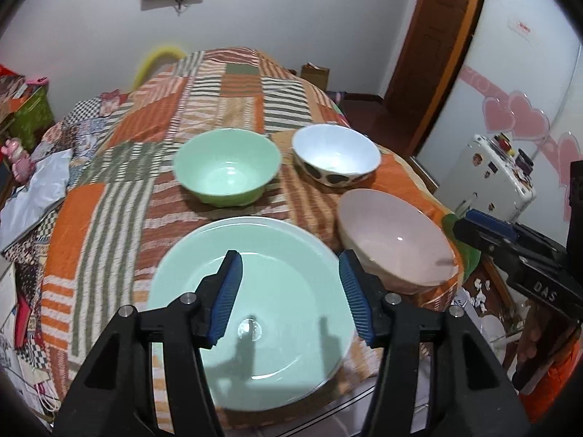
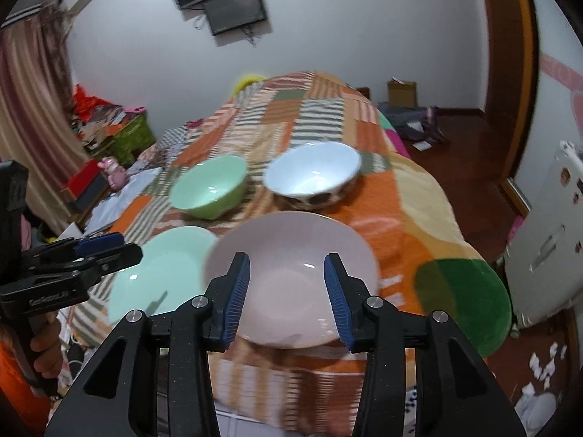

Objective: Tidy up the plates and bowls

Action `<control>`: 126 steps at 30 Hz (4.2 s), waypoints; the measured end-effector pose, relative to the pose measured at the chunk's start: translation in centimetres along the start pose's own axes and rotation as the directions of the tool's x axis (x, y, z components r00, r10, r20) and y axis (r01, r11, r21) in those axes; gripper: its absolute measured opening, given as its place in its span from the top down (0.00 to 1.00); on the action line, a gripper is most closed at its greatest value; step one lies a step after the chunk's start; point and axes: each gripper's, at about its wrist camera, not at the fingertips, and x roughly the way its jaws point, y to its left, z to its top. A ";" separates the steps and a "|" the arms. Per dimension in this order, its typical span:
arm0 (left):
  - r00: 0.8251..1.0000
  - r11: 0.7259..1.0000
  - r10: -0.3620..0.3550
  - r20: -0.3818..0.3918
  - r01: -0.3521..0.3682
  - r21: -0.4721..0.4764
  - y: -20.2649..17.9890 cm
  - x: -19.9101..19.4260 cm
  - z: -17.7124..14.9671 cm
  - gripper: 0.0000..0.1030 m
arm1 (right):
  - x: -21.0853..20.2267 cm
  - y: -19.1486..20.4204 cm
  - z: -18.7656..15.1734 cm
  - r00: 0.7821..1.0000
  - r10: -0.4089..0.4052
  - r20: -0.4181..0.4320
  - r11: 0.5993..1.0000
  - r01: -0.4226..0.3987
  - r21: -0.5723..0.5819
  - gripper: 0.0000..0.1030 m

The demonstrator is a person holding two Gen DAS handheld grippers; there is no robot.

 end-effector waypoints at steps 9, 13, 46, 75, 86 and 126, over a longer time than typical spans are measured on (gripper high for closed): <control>0.995 0.997 -0.043 -0.091 0.048 0.053 -3.9 4.7 0.9 0.47 | 1.3 -3.9 -1.2 0.998 -0.020 -0.067 0.997 0.025 0.072 0.62; 0.991 0.996 -0.055 -0.124 0.063 0.063 -4.9 6.2 0.8 0.47 | 2.1 -5.0 -1.5 0.995 -0.005 -0.098 0.995 0.015 0.098 0.62; 0.981 0.993 -0.091 -0.169 0.101 0.053 -5.6 8.5 0.6 0.66 | 2.9 -3.4 -1.3 0.990 0.060 -0.131 0.992 -0.044 0.120 0.70; 0.998 0.992 0.010 0.061 -0.003 -0.123 7.0 -3.8 -2.4 0.66 | 4.2 11.2 1.4 0.979 0.175 -0.101 0.974 -0.187 -0.125 0.70; 0.991 0.972 0.109 0.078 -0.089 -0.219 13.2 -6.8 -5.2 0.66 | 6.5 17.9 1.0 0.960 0.232 -0.154 0.942 -0.262 -0.210 0.70; 0.982 0.881 0.170 -0.083 -0.189 -0.433 25.8 -3.8 -12.7 0.68 | 15.9 25.8 -2.3 0.891 0.235 -0.388 0.893 -0.356 -0.277 0.72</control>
